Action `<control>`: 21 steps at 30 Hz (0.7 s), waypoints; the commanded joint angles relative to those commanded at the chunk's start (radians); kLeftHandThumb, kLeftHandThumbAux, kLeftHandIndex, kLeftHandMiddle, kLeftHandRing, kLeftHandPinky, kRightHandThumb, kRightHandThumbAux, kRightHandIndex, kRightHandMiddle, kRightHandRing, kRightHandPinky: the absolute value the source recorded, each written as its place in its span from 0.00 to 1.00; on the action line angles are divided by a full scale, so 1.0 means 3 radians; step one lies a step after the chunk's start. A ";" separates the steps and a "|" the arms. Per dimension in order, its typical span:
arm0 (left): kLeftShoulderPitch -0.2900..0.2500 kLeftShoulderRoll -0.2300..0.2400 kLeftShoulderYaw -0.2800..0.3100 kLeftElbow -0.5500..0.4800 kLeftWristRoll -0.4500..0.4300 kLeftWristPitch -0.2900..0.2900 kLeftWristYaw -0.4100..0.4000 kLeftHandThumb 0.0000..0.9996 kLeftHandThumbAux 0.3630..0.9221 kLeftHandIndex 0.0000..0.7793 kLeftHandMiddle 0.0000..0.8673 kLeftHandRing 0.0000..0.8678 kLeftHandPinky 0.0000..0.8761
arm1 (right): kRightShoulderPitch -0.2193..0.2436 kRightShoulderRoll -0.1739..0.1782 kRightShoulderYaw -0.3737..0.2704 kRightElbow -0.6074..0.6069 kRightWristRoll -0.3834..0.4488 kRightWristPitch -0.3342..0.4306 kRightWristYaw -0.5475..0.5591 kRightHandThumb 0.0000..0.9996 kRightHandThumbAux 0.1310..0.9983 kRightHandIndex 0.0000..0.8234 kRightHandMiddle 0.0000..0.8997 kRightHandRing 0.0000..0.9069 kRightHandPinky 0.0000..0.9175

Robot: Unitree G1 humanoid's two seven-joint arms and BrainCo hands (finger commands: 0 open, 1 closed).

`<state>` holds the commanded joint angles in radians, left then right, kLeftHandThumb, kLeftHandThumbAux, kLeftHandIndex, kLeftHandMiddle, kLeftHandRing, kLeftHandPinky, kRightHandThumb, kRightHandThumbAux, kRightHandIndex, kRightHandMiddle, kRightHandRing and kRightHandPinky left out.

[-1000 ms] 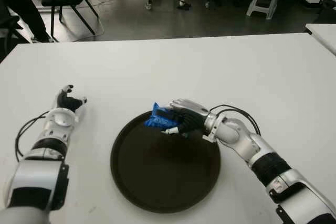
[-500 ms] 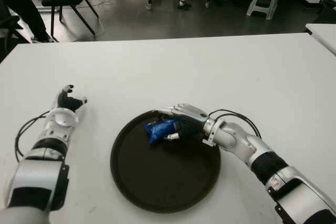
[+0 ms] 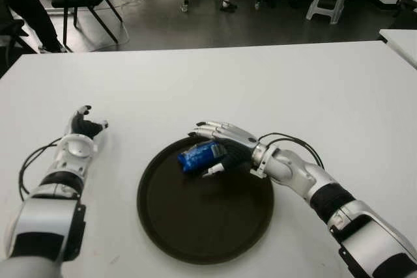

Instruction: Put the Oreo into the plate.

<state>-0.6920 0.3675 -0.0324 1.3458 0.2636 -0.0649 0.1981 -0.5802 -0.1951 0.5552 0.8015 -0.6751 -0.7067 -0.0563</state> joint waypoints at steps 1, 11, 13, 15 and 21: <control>0.0001 -0.0001 -0.0004 0.0000 0.0004 0.0000 0.0004 0.26 0.70 0.04 0.13 0.18 0.21 | -0.0001 -0.0001 0.0000 0.0007 0.0004 -0.0007 0.0001 0.08 0.34 0.00 0.00 0.00 0.00; 0.0007 -0.0005 -0.0007 0.0001 0.0009 -0.0002 0.0017 0.25 0.70 0.06 0.16 0.20 0.23 | -0.0015 0.0005 -0.0004 0.0069 0.0015 -0.0025 0.0004 0.10 0.37 0.00 0.00 0.00 0.00; 0.0008 -0.0006 -0.0005 0.0001 0.0006 -0.0003 0.0017 0.25 0.70 0.06 0.16 0.20 0.23 | -0.0016 0.0004 -0.0006 0.0078 0.0017 -0.0026 0.0003 0.10 0.38 0.00 0.00 0.00 0.00; 0.0008 -0.0010 0.0007 0.0000 -0.0006 -0.0009 0.0014 0.26 0.70 0.06 0.16 0.20 0.21 | -0.0016 0.0013 -0.0017 0.0109 0.0031 -0.0024 -0.0004 0.10 0.38 0.00 0.00 0.00 0.00; 0.0007 -0.0011 0.0000 0.0000 0.0003 -0.0001 0.0001 0.26 0.71 0.05 0.14 0.18 0.18 | -0.0021 0.0026 -0.0037 0.0173 0.0069 -0.0028 0.0012 0.11 0.39 0.00 0.00 0.00 0.00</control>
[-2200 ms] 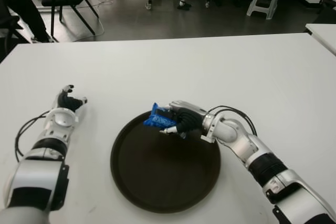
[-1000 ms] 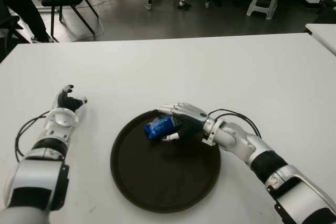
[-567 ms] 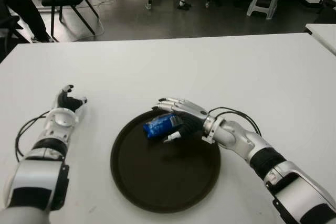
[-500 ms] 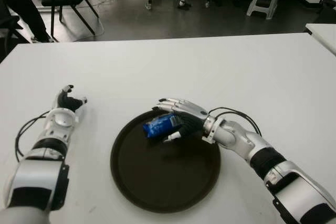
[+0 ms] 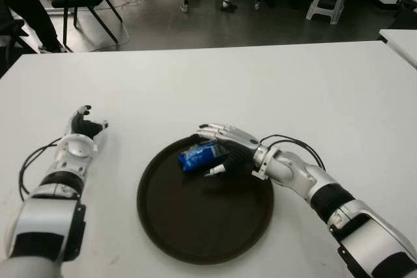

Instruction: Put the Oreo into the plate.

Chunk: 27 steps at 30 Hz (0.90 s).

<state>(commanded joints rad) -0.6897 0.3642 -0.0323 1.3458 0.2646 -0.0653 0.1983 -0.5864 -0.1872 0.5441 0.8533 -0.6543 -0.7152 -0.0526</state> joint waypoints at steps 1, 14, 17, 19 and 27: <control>0.0002 -0.0001 -0.0003 0.0000 0.0002 0.0001 -0.0001 0.26 0.71 0.04 0.14 0.17 0.17 | 0.0002 -0.0001 0.0000 0.0006 0.0001 -0.0002 -0.0001 0.11 0.39 0.00 0.00 0.00 0.00; 0.0026 -0.0010 -0.0004 -0.0001 0.0005 -0.0016 0.0042 0.29 0.69 0.06 0.16 0.20 0.22 | -0.0290 -0.0078 -0.0166 0.0578 0.0072 0.0034 -0.0243 0.15 0.41 0.00 0.00 0.00 0.00; 0.0030 -0.0012 -0.0005 -0.0003 0.0006 -0.0028 0.0058 0.29 0.69 0.06 0.16 0.19 0.21 | -0.0381 -0.0113 -0.0189 0.0763 0.0030 0.0065 -0.0453 0.13 0.42 0.00 0.00 0.00 0.00; 0.0033 -0.0015 0.0007 -0.0006 -0.0007 -0.0039 0.0057 0.30 0.70 0.06 0.17 0.20 0.22 | -0.0409 -0.0145 -0.0232 0.0838 0.0010 0.0126 -0.0704 0.12 0.43 0.00 0.00 0.00 0.00; 0.0034 -0.0016 0.0069 -0.0004 -0.0061 -0.0045 0.0014 0.31 0.69 0.07 0.18 0.22 0.26 | -0.0479 -0.0230 -0.0464 0.0896 0.0184 0.0134 -0.1028 0.08 0.49 0.00 0.00 0.00 0.00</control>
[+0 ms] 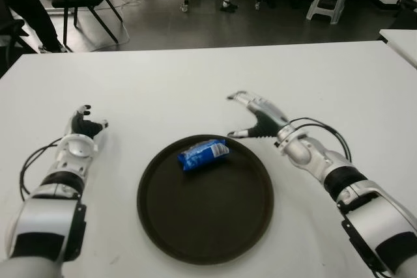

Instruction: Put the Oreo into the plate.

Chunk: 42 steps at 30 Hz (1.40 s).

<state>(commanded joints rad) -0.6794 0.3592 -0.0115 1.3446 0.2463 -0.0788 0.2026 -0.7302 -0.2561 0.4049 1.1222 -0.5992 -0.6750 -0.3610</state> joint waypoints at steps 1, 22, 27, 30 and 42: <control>0.0001 0.0002 0.0001 0.0001 0.0000 -0.0001 -0.0005 0.31 0.69 0.07 0.18 0.23 0.27 | -0.0009 -0.0013 -0.0065 0.0032 0.0054 0.0002 -0.0046 0.07 0.49 0.00 0.00 0.00 0.00; 0.0010 0.0015 -0.0002 0.0008 0.0017 0.0000 0.0008 0.32 0.64 0.07 0.19 0.22 0.24 | -0.0317 -0.0148 -0.0769 0.0742 0.0637 0.0765 -0.0040 0.00 0.51 0.00 0.00 0.00 0.00; 0.0005 0.0018 -0.0010 0.0001 0.0023 0.0003 0.0008 0.29 0.64 0.07 0.18 0.22 0.23 | -0.0286 -0.0141 -0.0881 0.0781 0.0712 0.0936 -0.0047 0.00 0.56 0.00 0.00 0.00 0.00; 0.0007 0.0019 -0.0011 0.0001 0.0023 0.0001 0.0006 0.28 0.65 0.07 0.18 0.22 0.24 | -0.0277 -0.0134 -0.0926 0.0785 0.0732 0.0981 -0.0041 0.00 0.57 0.00 0.00 0.00 0.00; 0.0038 0.0072 0.0116 0.0002 -0.0068 -0.0077 0.0089 0.29 0.65 0.08 0.16 0.19 0.19 | -0.0140 -0.0021 -0.1290 0.0809 0.1050 0.1518 0.0134 0.00 0.65 0.01 0.04 0.04 0.04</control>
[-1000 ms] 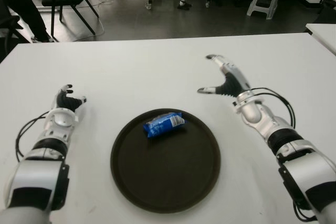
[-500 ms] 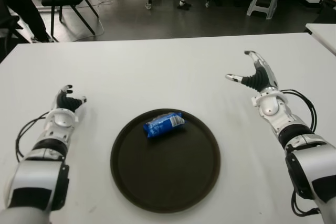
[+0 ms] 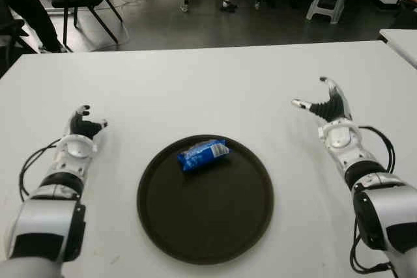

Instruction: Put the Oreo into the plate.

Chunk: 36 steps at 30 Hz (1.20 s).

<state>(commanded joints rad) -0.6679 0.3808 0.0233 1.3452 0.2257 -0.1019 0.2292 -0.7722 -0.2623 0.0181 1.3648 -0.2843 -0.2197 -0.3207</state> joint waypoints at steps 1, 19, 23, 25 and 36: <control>0.0002 0.0000 0.0019 -0.0001 -0.0013 -0.0009 0.0016 0.29 0.65 0.08 0.16 0.19 0.19 | -0.0009 0.0004 -0.0016 -0.0001 0.0011 0.0036 0.0016 0.00 0.65 0.01 0.05 0.05 0.05; -0.0037 -0.0063 0.0368 -0.0031 -0.0310 -0.0041 0.0105 0.30 0.64 0.09 0.16 0.17 0.21 | -0.0101 0.0022 -0.0324 -0.0003 0.0259 0.0415 0.0637 0.08 0.65 0.10 0.17 0.19 0.21; -0.0037 -0.0042 0.0274 -0.0026 -0.0215 -0.0018 0.0129 0.28 0.65 0.09 0.16 0.17 0.20 | -0.0115 0.0023 -0.0318 -0.0004 0.0239 0.0448 0.0682 0.09 0.66 0.09 0.17 0.19 0.20; -0.0039 -0.0033 0.0221 -0.0023 -0.0156 -0.0004 0.0140 0.28 0.65 0.09 0.16 0.17 0.19 | -0.0122 0.0028 -0.0313 -0.0006 0.0233 0.0462 0.0703 0.10 0.66 0.10 0.17 0.18 0.19; -0.0044 -0.0019 0.0157 -0.0019 -0.0076 0.0029 0.0105 0.25 0.65 0.08 0.15 0.17 0.19 | -0.0117 0.0039 -0.0303 -0.0014 0.0218 0.0444 0.0721 0.19 0.68 0.16 0.57 0.64 0.61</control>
<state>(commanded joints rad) -0.6811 0.3752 0.0703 1.3395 0.2030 -0.0932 0.2608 -0.8074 -0.2507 -0.0729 1.3606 -0.2188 -0.0866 -0.1043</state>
